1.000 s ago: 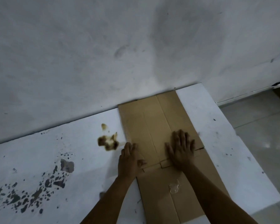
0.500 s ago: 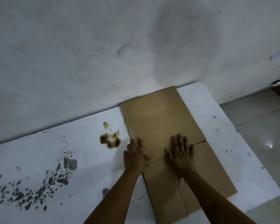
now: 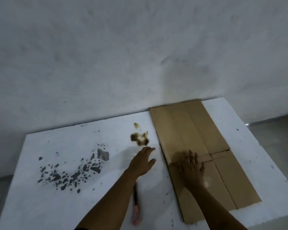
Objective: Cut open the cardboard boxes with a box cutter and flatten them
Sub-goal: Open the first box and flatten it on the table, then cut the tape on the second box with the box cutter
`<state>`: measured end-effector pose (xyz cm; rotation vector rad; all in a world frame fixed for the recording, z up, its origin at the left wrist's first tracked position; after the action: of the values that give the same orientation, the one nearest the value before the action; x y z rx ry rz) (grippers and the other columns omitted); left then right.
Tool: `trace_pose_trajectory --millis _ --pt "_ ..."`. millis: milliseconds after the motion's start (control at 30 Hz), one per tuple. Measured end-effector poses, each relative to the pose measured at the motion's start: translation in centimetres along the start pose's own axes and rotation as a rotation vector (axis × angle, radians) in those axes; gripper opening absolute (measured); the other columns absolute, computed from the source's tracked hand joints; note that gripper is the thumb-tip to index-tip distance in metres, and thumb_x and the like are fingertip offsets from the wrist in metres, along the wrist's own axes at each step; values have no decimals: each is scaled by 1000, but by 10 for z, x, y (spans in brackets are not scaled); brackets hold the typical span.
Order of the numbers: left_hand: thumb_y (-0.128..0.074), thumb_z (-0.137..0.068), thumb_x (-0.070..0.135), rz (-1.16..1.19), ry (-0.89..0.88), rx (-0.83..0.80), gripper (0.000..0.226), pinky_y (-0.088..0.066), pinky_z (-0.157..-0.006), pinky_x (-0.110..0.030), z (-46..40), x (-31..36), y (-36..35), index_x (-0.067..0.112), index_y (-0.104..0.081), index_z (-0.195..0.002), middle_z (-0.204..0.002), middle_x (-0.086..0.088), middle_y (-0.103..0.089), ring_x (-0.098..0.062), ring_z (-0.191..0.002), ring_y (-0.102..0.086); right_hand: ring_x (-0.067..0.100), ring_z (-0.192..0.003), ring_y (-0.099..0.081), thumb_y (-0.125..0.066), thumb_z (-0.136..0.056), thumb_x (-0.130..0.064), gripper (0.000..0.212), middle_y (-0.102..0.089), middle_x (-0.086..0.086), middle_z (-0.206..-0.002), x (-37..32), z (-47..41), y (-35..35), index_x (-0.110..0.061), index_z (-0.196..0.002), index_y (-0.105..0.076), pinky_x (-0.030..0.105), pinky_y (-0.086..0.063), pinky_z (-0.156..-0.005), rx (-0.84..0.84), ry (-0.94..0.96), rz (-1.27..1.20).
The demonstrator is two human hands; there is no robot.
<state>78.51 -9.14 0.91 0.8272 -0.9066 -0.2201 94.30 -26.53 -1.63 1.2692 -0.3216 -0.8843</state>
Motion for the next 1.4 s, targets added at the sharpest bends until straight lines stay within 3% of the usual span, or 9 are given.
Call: trace_pose_trajectory --millis 133,233,400,533,700,867,1033,1133,1400 --pt "-53 -100 38 73 27 148 49 -38 -109 -31 72 -54 41 27 -41 -147 -152 6 -38 -15 -138 -40 29 -152 -15 -6 -90 -59 80 -24 6 -163 -92 27 -5 -19 -155 -30 57 -17 -117 -3 122 20" --pt "-53 -100 37 114 81 226 47 -37 -108 -29 138 -113 68 26 -44 -145 -150 5 -42 -15 -137 -41 30 -137 -47 -26 -93 -50 61 -54 7 -143 -168 56 -21 -17 -133 -58 59 -38 -104 83 260 -3" --pt "-55 -100 37 166 181 343 47 -41 -105 -31 250 -210 114 28 -45 -144 -147 4 -46 -16 -132 -47 26 -110 -64 -44 -91 -43 43 -65 2 -120 -304 120 -47 -18 -118 -65 52 -48 -91 163 437 -67" --pt "-57 -99 33 209 253 481 42 -33 -101 -16 328 -265 145 24 -50 -140 -143 3 -50 -15 -132 -48 31 -97 -67 -47 -91 -41 38 -67 6 -108 -402 168 -68 -15 -111 -67 45 -53 -77 109 572 -96" --pt "-58 -99 34 288 358 576 40 -33 -102 -16 395 -325 159 23 -52 -136 -139 5 -52 -12 -128 -50 29 -103 -62 -46 -96 -41 36 -62 6 -115 -491 215 -100 -17 -116 -63 41 -51 -83 25 717 -177" --pt "-58 -99 31 347 441 641 39 -30 -100 -13 423 -370 165 21 -52 -136 -137 7 -53 -3 -120 -47 26 -109 -59 -51 -98 -38 31 -60 3 -119 -540 229 -139 -18 -118 -62 40 -50 -88 -70 782 -197" --pt "-55 -101 30 347 530 658 40 -39 -102 -24 444 -402 179 17 -52 -139 -136 2 -52 -18 -126 -52 24 -106 -59 -50 -99 -38 28 -59 0 -119 -577 235 -163 -21 -118 -61 40 -49 -85 -135 826 -193" --pt "-55 -101 27 409 594 718 38 -36 -98 -20 464 -428 192 16 -53 -137 -137 0 -54 -17 -125 -52 23 -107 -58 -48 -100 -39 29 -58 -1 -120 -604 240 -176 -21 -119 -60 38 -47 -87 -172 871 -173" --pt "-54 -101 26 485 680 728 34 -35 -96 -22 503 -508 216 18 -56 -134 -131 2 -56 -8 -116 -48 17 -103 -59 -50 -102 -33 22 -56 -2 -115 -665 257 -211 -19 -116 -60 25 -47 -84 -318 769 -328"
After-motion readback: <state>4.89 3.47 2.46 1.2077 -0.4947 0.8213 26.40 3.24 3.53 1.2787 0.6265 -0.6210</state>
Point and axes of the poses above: each hand's wrist, its own z-axis away from the middle knuckle, its own y-axis out of the back of the hand, x = y × z, the point moved 7 cm from there along -z, towards the middle knuckle
